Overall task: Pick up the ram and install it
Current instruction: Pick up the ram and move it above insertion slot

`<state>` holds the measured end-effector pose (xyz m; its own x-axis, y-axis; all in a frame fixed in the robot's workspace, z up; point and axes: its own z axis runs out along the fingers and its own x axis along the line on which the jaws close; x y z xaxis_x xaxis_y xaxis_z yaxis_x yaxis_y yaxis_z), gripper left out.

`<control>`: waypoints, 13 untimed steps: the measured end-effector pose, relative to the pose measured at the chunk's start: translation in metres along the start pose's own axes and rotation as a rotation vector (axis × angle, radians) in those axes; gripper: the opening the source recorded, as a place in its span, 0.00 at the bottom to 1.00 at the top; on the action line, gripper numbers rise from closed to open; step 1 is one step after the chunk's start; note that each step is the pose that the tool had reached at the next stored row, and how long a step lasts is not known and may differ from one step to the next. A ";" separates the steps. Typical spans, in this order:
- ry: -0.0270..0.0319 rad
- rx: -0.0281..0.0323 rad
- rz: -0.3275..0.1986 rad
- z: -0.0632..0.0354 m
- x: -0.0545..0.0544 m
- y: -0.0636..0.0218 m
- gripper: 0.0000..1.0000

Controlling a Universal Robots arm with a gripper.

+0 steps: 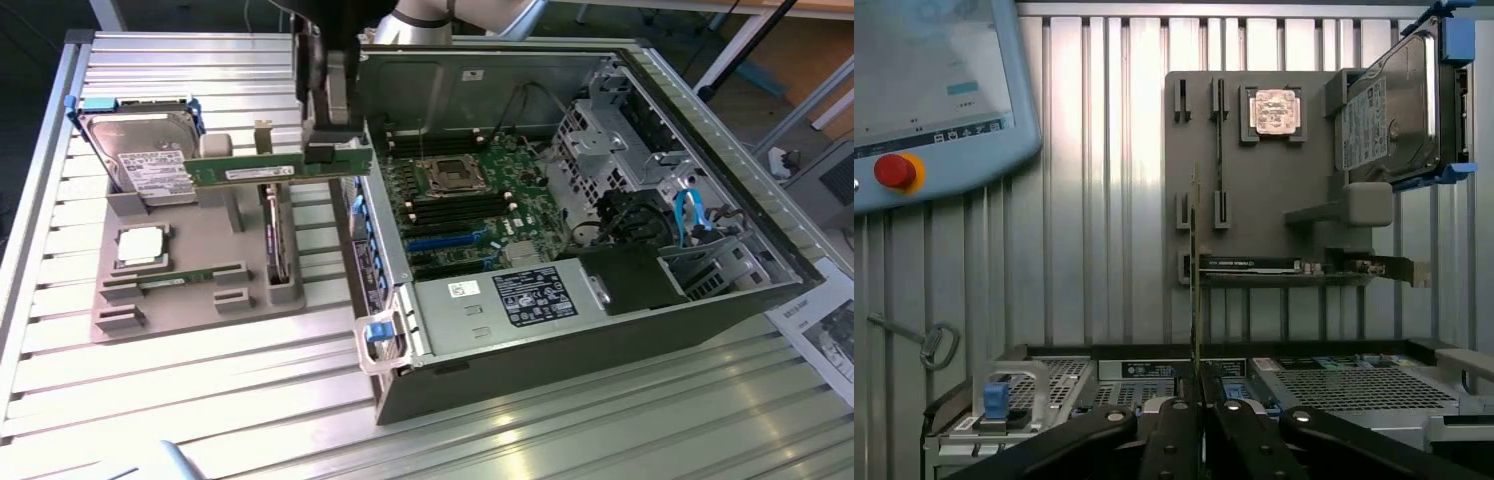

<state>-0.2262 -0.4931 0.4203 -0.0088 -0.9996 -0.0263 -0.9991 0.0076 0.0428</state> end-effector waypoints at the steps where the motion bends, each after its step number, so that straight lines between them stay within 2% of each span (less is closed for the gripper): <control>1: -0.0001 0.0000 0.000 -0.0001 0.000 -0.0031 0.12; 5: 0.0000 0.0000 -0.002 -0.0007 0.000 -0.0163 0.12; 7: 0.0001 -0.0001 -0.004 -0.0012 0.001 -0.0277 0.12; 13: 0.0002 -0.0002 -0.008 -0.0023 0.001 -0.0533 0.12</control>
<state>-0.1728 -0.4949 0.4203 -0.0011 -0.9997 -0.0264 -0.9991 0.0000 0.0428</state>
